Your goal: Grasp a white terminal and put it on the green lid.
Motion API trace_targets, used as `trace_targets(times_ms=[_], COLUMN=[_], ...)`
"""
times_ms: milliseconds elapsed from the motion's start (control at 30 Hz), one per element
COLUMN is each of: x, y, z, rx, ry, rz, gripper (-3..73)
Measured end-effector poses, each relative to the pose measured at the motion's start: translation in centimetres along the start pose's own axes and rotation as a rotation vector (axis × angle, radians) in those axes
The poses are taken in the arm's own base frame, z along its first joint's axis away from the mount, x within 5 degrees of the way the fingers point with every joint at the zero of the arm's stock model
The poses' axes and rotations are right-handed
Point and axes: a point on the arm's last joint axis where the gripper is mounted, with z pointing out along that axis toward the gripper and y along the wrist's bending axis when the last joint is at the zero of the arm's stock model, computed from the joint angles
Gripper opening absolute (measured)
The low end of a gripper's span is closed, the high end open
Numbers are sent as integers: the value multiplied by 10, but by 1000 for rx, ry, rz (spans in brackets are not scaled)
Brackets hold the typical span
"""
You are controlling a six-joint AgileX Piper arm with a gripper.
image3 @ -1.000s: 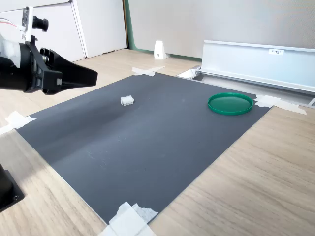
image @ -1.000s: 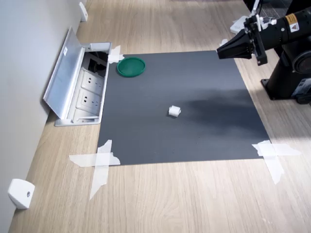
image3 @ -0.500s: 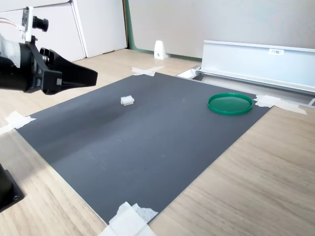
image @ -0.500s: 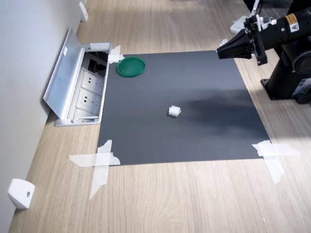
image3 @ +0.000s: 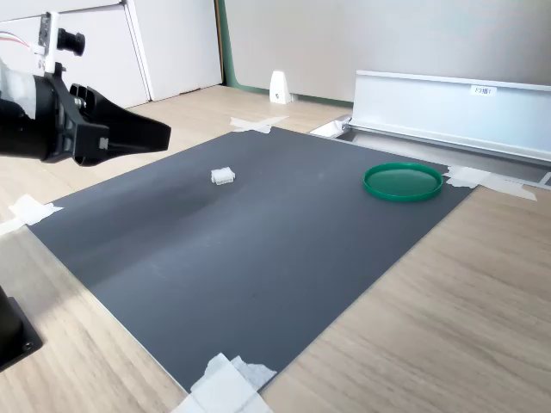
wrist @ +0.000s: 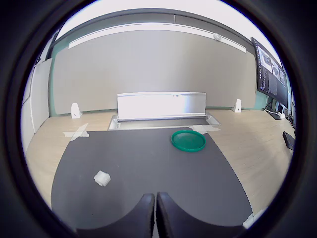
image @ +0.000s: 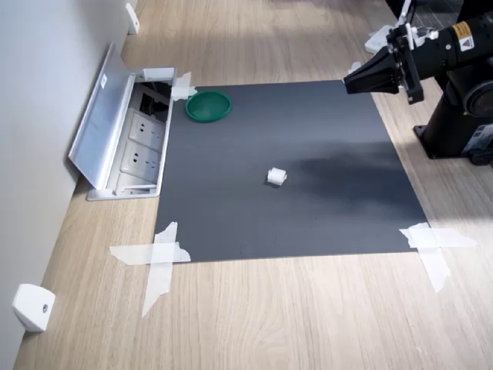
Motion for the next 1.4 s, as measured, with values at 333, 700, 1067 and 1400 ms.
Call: trace_targets(times_ms=[333,700,1067,1400], x=[-42,-91,-106,-118], y=[-1,-1,-2,1], z=[14,61,134,181], rx=[-29,-74,-108,-143], ry=[288,613,926,975], rz=[-236,-241,-214,-171], gripper=[-8,-8,13,409])
